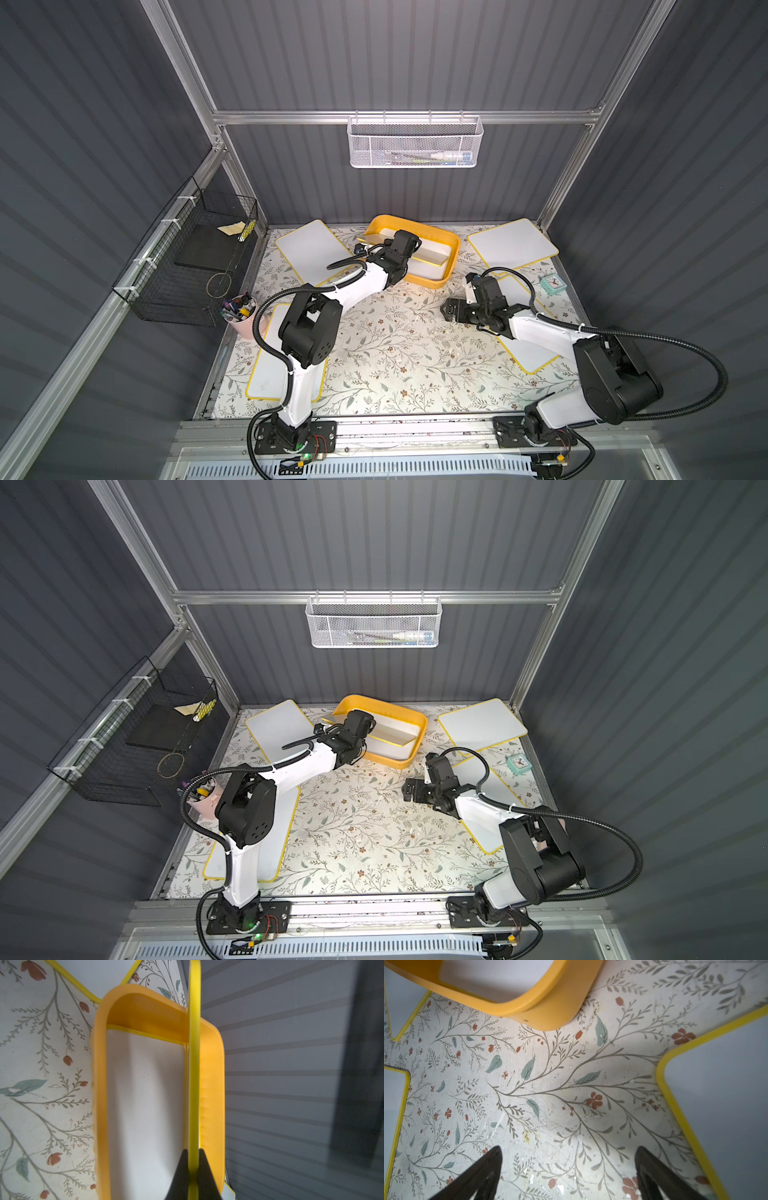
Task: Put the whiteboard into the storage box
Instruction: Place the whiteboard in the storage box.
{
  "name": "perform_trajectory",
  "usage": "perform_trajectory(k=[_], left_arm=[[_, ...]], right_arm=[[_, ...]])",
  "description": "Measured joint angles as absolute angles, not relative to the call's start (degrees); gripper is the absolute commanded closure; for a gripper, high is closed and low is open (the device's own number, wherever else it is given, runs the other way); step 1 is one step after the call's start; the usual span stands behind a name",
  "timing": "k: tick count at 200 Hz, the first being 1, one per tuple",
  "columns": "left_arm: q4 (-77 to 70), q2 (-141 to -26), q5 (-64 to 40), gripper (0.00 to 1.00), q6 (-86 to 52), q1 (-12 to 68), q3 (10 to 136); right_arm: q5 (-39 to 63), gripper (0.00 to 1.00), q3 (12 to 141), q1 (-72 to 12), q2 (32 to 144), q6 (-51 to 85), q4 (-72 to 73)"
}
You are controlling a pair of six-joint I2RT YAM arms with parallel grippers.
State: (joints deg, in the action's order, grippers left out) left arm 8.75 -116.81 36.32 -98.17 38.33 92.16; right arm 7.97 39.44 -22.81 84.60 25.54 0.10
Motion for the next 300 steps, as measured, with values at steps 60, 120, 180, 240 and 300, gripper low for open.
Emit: perform_trajectory(k=[60, 120, 180, 240, 300], left_arm=[[9.4, -119.5, 36.7, 1.00, -99.9, 38.3, 94.3], [9.0, -121.0, 36.6, 0.84, -100.8, 38.3, 94.9], [9.0, -122.5, 32.8, 0.57, -98.2, 38.3, 95.6], [7.7, -122.5, 29.7, 0.46, -92.4, 38.2, 93.1], [8.7, -120.6, 26.3, 0.35, -80.9, 37.3, 93.0]], right_arm=[[9.2, 0.01, 39.7, -22.3, 85.4, 26.1, -0.1], [9.8, 0.01, 40.6, -22.1, 86.7, 26.6, -0.3], [10.0, 0.01, 40.9, -21.1, 86.7, 26.6, -0.6], [11.1, 0.01, 40.9, -20.1, 86.7, 27.0, -0.6], [11.0, 0.01, 40.2, -19.9, 85.6, 27.4, -0.5]])
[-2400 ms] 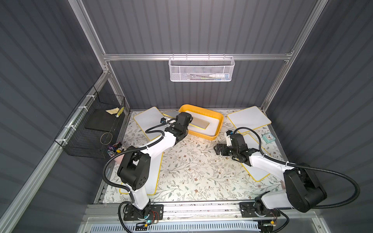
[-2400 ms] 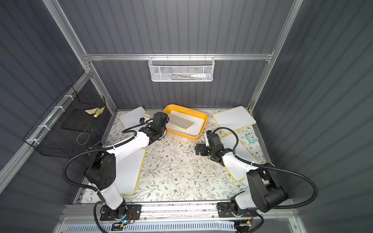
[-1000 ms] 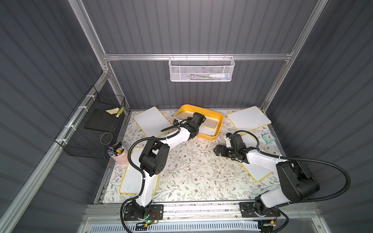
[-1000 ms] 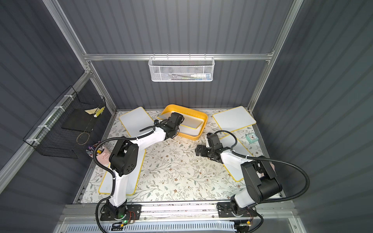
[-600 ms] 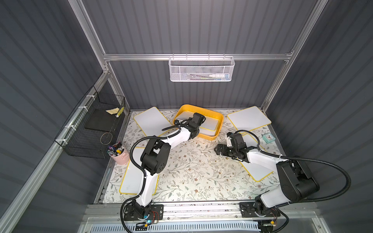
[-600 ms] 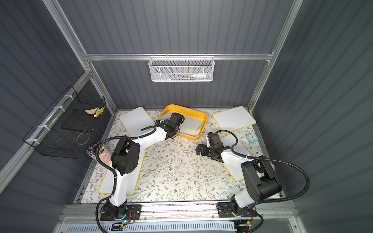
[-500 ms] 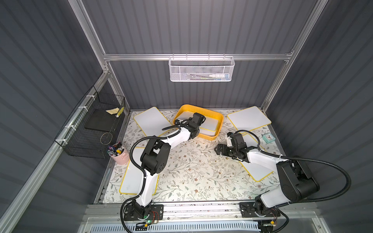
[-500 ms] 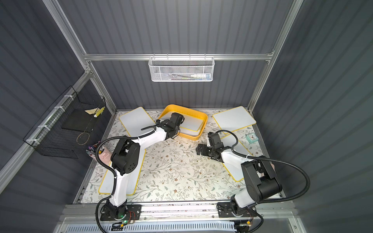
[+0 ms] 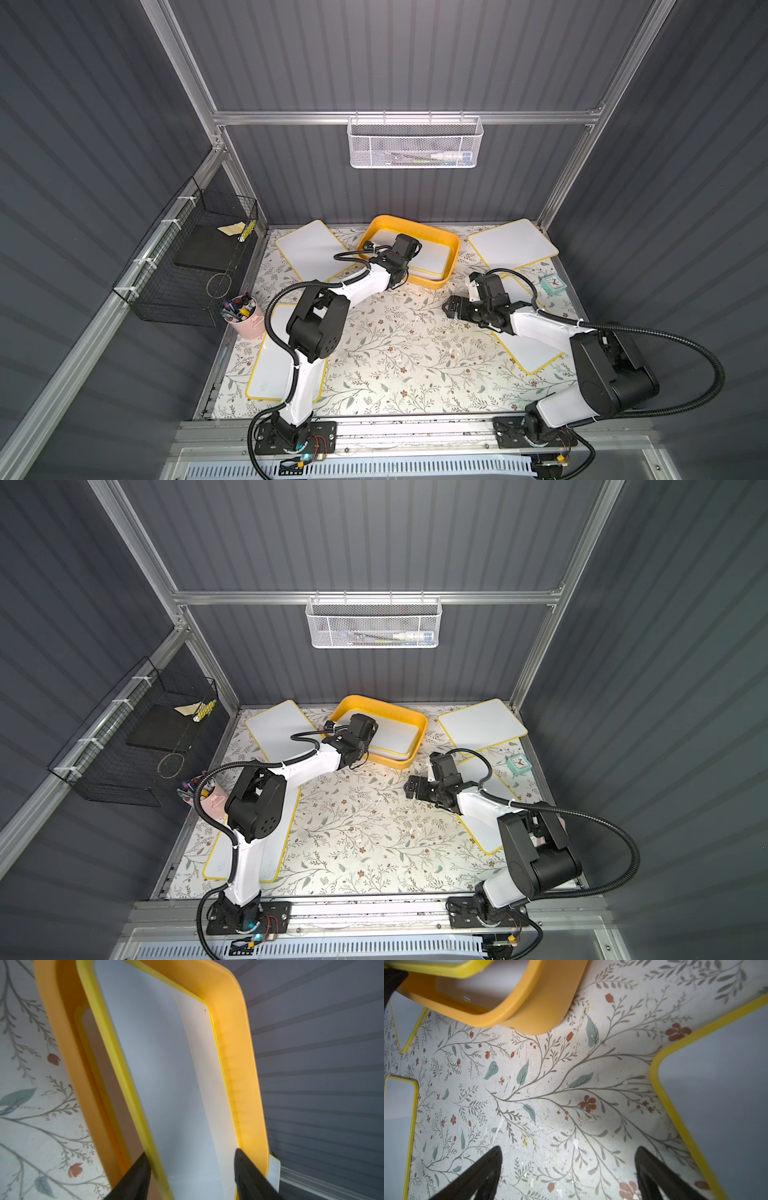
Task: Put the whiteboard into the storage box
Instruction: Place the whiteboard in the storage box, then move the whiteboard to the center of the board.
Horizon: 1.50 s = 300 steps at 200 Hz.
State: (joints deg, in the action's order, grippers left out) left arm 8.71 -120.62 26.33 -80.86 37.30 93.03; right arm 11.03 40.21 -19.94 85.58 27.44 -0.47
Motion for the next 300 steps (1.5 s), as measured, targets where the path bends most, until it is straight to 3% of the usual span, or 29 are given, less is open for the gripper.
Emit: perform_trajectory(k=[121, 216, 300], left_arm=[[20.6, -108.1, 15.0, 0.33, -45.5, 32.5, 91.5], [42.2, -97.3, 13.7, 0.33, -35.7, 29.1, 72.3], [44.8, -87.6, 8.1, 0.28, -34.0, 22.1, 58.2]], right_arm=[[10.2, 0.01, 39.7, -19.9, 84.2, 28.0, 0.0], [10.2, 0.01, 39.7, -19.9, 84.2, 28.0, 0.0], [11.4, 0.01, 39.6, -19.9, 84.9, 28.3, 0.2]])
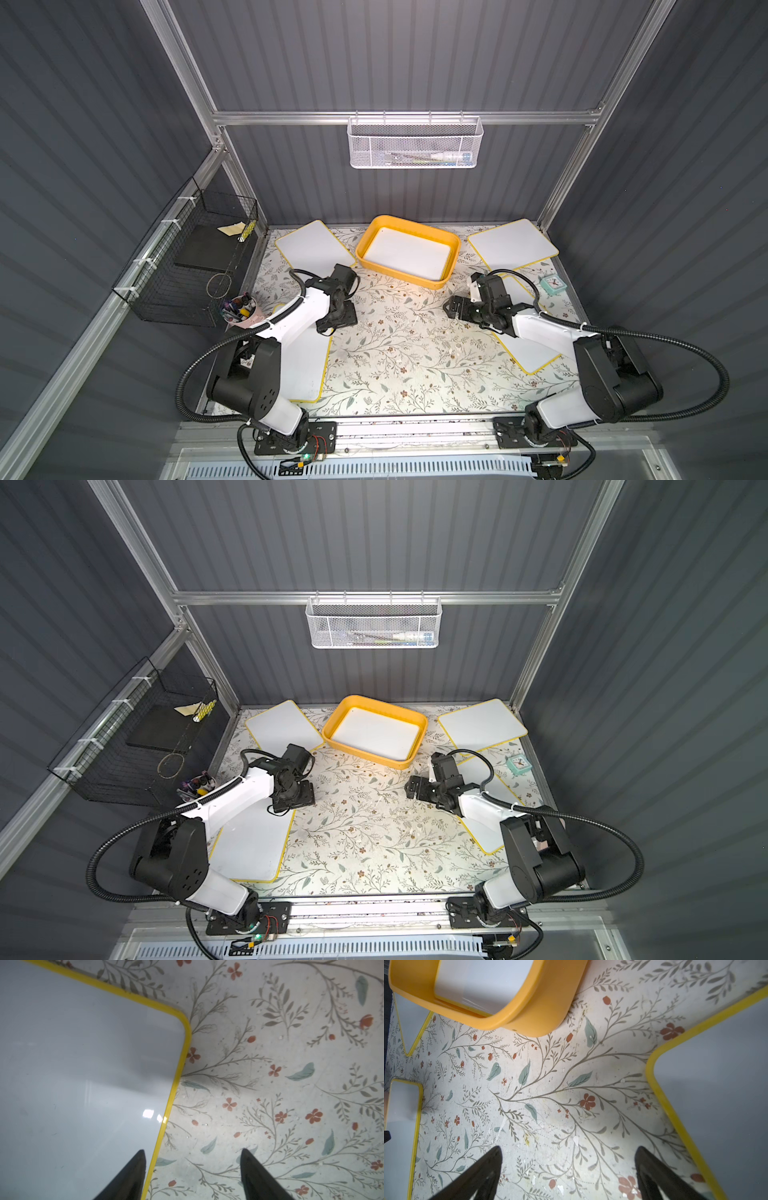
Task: Put the whiteboard into the storage box
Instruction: Move the whiteboard to the center of the board.
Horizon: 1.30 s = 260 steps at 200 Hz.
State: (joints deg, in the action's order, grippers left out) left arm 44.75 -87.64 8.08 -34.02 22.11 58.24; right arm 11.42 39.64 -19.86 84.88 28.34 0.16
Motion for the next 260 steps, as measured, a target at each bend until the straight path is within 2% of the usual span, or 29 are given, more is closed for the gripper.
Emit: perform_trajectory(k=[100, 148, 260], left_arm=[[37.7, -89.8, 1.3, 0.28, -32.4, 17.6, 51.6], [37.8, -88.2, 1.0, 0.28, -31.6, 17.6, 49.1], [28.8, -84.5, -9.5, 0.28, -37.0, 20.0, 44.2]], right_arm=[[11.6, 0.01, 39.6, -19.9, 84.9, 28.5, 0.6], [11.5, 0.01, 39.6, -20.0, 84.9, 28.5, 0.6], [11.3, 0.01, 39.7, -20.0, 86.4, 28.5, 0.8]])
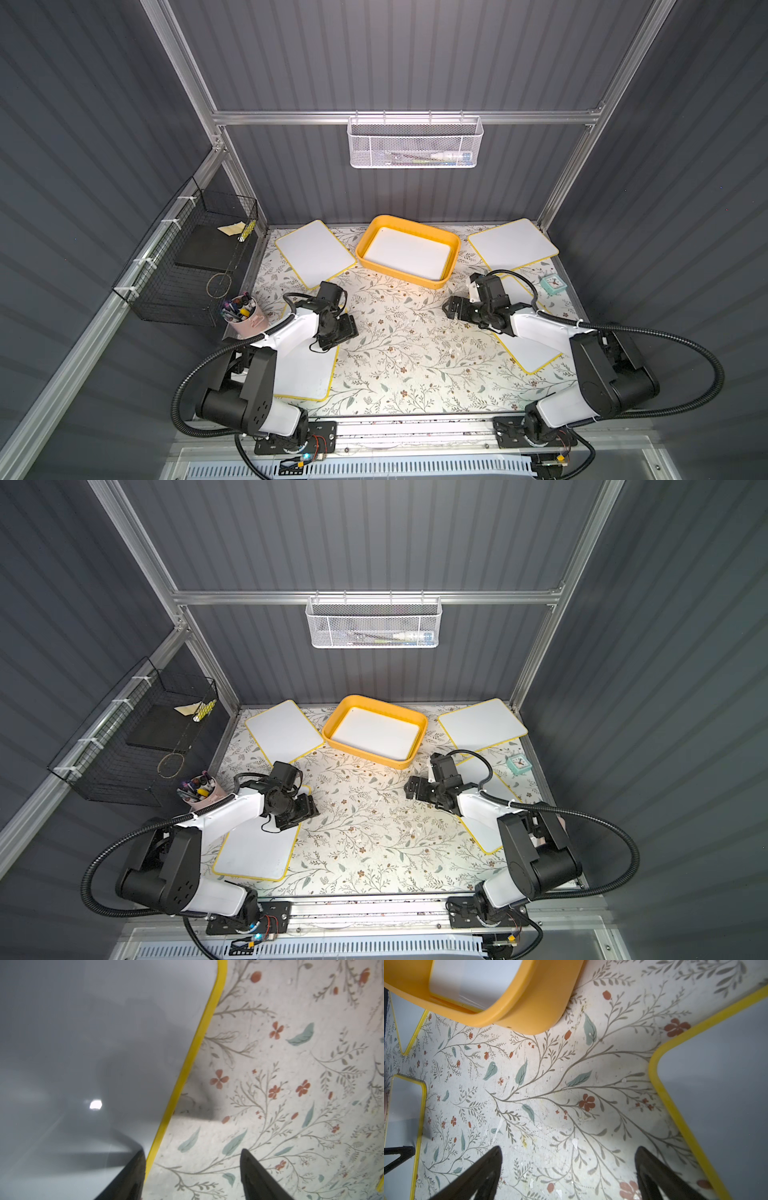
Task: Put the whiteboard into the storage box
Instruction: Move the whiteboard to the center of the board.
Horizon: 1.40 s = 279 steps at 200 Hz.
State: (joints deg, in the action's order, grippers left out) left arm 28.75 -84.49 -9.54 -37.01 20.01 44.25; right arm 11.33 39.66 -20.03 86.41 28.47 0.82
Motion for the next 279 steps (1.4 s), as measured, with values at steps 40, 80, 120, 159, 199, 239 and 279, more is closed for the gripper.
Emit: perform_trajectory(k=[40, 80, 120, 159, 199, 239, 279], left_arm=[[24.2, -89.0, -11.1, 0.29, -40.8, 24.9, 47.3], [13.2, -96.7, -11.8, 0.29, -45.9, 33.8, 53.3], [3.4, -102.8, -11.3, 0.29, -52.6, 39.8, 57.3], [0.7, -106.3, -9.8, 0.27, -54.9, 42.9, 61.0], [14.2, -105.9, -1.3, 0.21, -48.7, 43.4, 66.7], [25.0, -99.7, 6.4, 0.20, -42.3, 39.5, 68.2], [27.3, -93.8, 8.2, 0.20, -39.1, 27.4, 62.0]], right_arm=[[11.3, 0.01, 39.7, -20.0, 86.4, 28.5, 0.8], [11.4, 0.01, 39.7, -20.1, 86.4, 28.5, 0.8], [11.2, 0.01, 39.7, -20.1, 86.3, 28.4, 0.8], [11.2, 0.01, 39.7, -20.1, 85.8, 28.4, 0.8], [12.6, 0.01, 39.7, -20.2, 86.2, 28.4, 0.7], [15.1, 0.01, 40.9, -22.4, 88.7, 27.8, 0.7], [17.3, 0.01, 41.5, -25.7, 90.0, 28.1, 2.1]])
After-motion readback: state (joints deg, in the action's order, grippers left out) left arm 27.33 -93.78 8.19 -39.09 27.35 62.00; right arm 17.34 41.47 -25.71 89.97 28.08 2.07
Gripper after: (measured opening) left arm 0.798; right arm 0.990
